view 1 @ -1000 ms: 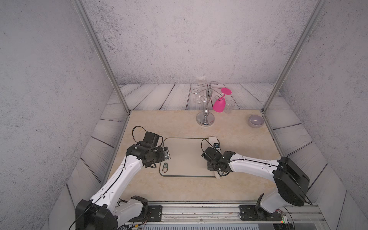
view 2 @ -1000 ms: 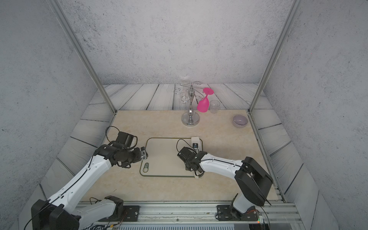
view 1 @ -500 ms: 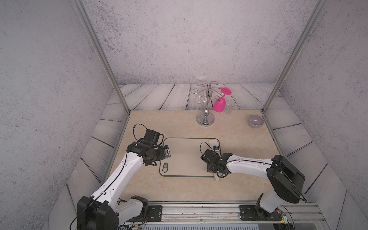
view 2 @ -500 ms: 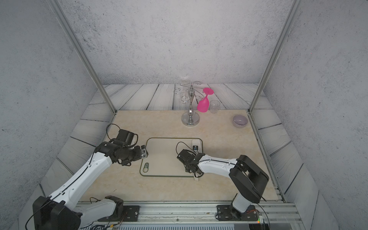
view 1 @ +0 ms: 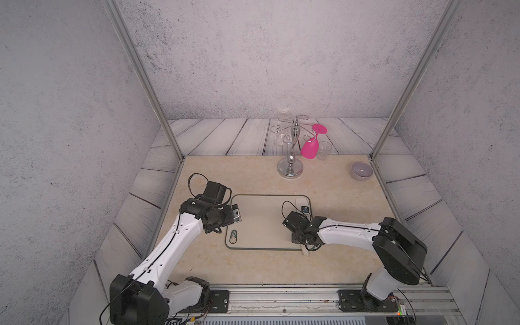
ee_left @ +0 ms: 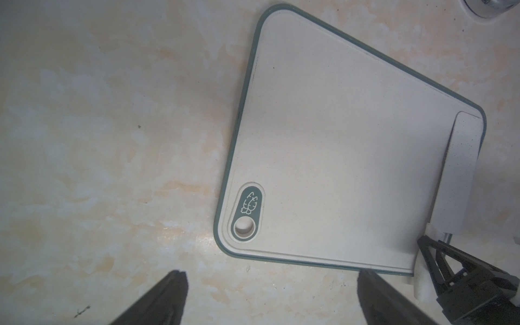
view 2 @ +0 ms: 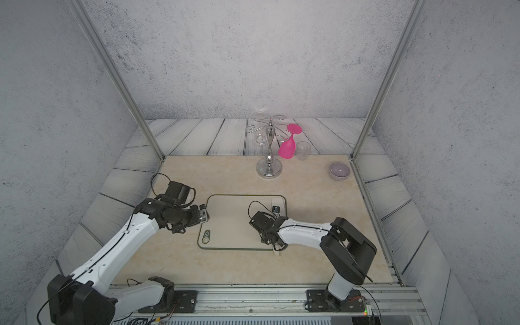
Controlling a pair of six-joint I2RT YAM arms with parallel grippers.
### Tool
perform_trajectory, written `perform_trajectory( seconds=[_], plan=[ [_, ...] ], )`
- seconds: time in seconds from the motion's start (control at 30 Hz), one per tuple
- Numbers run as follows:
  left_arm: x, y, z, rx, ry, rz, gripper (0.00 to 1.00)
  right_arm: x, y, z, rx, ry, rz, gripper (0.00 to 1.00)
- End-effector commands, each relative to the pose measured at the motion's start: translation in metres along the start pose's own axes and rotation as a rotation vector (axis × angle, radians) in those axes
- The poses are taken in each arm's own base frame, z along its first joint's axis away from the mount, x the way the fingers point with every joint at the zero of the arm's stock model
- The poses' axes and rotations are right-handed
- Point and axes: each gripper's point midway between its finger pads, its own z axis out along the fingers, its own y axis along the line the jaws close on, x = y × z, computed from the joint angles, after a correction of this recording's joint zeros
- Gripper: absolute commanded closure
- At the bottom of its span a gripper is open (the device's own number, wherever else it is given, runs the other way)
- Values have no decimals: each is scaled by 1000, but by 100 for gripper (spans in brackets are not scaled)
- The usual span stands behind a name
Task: Align the knife with the edge of the cutting board
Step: Place the knife at the edge of the cutting board.
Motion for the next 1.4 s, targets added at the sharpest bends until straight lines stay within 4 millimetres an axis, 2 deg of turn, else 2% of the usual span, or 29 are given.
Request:
perform_trajectory(
  seconds=[0.0, 0.47, 0.77, 0.9, 1.13, 1.23, 1.37],
  plan=[
    [-1, -1, -6, -10, 2, 8, 0, -2, -4, 2, 33, -19, 22, 80],
    [-3, -3, -6, -5, 7, 4, 0, -2, -3, 4, 51, -8, 15, 79],
    [-3, -4, -7, 0, 7, 2, 0, -3, -4, 4, 60, -6, 17, 73],
    [-2, -4, -7, -1, 8, 1, 0, -3, -5, 4, 71, -5, 17, 54],
    [-4, -6, -8, 6, 4, 0, 0, -6, -5, -2, 66, -11, 18, 39],
    [-6, -7, -10, 7, -3, 1, 0, -13, -6, -13, 56, -31, 20, 35],
    [-14, -8, -14, 3, -33, 7, 0, -28, -9, -39, 37, -87, 11, 28]
  ],
)
